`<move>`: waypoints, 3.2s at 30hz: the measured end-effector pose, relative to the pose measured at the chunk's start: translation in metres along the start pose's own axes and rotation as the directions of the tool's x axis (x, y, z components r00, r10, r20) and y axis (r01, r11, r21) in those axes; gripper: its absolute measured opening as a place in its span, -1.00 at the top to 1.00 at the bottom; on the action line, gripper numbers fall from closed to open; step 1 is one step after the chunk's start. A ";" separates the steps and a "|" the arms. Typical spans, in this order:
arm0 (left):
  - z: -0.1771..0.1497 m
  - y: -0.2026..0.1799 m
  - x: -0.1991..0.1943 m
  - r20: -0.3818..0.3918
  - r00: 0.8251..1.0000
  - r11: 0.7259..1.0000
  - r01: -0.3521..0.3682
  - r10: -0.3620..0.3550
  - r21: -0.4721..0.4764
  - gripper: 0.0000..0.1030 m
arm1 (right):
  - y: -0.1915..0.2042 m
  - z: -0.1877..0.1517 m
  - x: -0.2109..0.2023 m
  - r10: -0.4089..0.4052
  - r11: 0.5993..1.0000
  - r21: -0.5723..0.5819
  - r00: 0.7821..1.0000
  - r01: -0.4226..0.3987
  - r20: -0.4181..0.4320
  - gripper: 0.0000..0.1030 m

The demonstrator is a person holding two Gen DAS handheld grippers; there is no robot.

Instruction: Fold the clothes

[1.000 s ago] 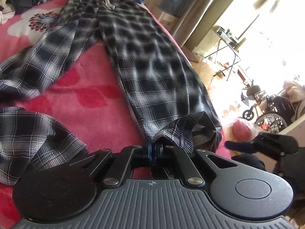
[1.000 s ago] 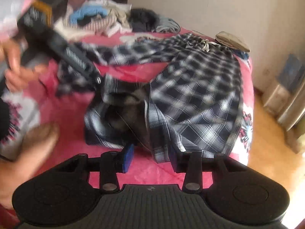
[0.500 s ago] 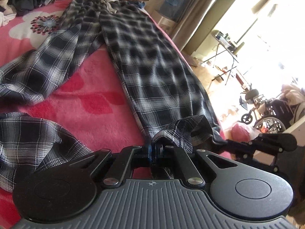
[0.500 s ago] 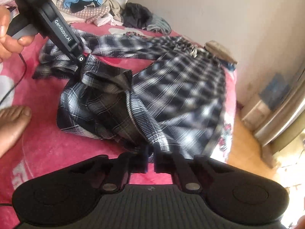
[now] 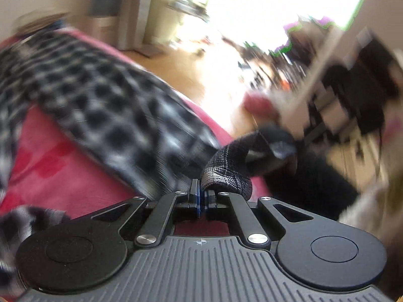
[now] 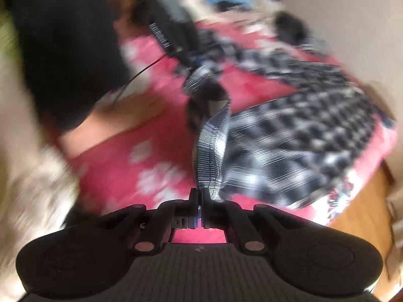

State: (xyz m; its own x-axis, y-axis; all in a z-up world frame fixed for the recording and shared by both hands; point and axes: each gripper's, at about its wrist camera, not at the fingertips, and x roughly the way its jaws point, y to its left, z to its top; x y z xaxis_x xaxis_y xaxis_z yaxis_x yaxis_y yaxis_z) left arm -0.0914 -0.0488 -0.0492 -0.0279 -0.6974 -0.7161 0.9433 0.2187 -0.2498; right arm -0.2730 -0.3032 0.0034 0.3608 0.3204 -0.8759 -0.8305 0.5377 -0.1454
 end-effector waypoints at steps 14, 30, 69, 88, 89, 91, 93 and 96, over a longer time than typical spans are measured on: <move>-0.035 -0.071 0.074 -0.319 0.948 0.884 0.157 -0.009 0.440 0.97 | 0.050 -0.013 0.057 0.233 0.954 -0.118 0.928 -0.276 -0.292 0.97; -0.038 -0.027 0.054 -0.386 0.897 0.959 0.270 -0.217 0.087 0.55 | 0.030 -0.008 0.028 0.355 0.934 0.076 0.883 -0.350 -0.306 0.62; 0.001 0.061 0.102 -0.235 0.910 0.760 -0.415 0.342 -0.500 0.99 | 0.024 0.004 0.099 0.444 0.886 0.200 0.890 -0.419 -0.103 0.59; 0.070 0.186 0.113 -0.101 0.848 0.598 -0.446 0.520 -0.666 0.65 | 0.023 0.002 0.071 0.360 0.904 0.286 0.927 -0.318 -0.108 0.48; 0.072 0.188 0.111 -0.095 0.847 0.593 -0.442 0.523 -0.673 0.73 | 0.024 0.002 0.070 0.354 0.906 0.289 0.928 -0.310 -0.114 0.48; 0.071 0.188 0.113 -0.082 0.839 0.585 -0.442 0.538 -0.680 1.00 | 0.025 0.001 0.067 0.351 0.903 0.305 0.929 -0.302 -0.118 0.48; 0.066 0.189 0.109 -0.067 0.826 0.556 -0.435 0.560 -0.708 1.00 | 0.026 -0.001 0.066 0.350 0.898 0.325 0.929 -0.297 -0.120 0.48; 0.060 0.193 0.102 -0.056 0.804 0.500 -0.421 0.592 -0.757 1.00 | 0.026 -0.002 0.065 0.347 0.894 0.344 0.929 -0.288 -0.125 0.48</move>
State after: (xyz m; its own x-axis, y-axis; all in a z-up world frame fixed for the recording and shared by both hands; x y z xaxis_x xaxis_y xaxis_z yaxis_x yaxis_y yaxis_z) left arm 0.1080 -0.1189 -0.1318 0.5174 -0.3927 -0.7603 0.2329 0.9196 -0.3165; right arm -0.2717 -0.2704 -0.0586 -0.0060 0.3869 -0.9221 -0.7004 0.6565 0.2800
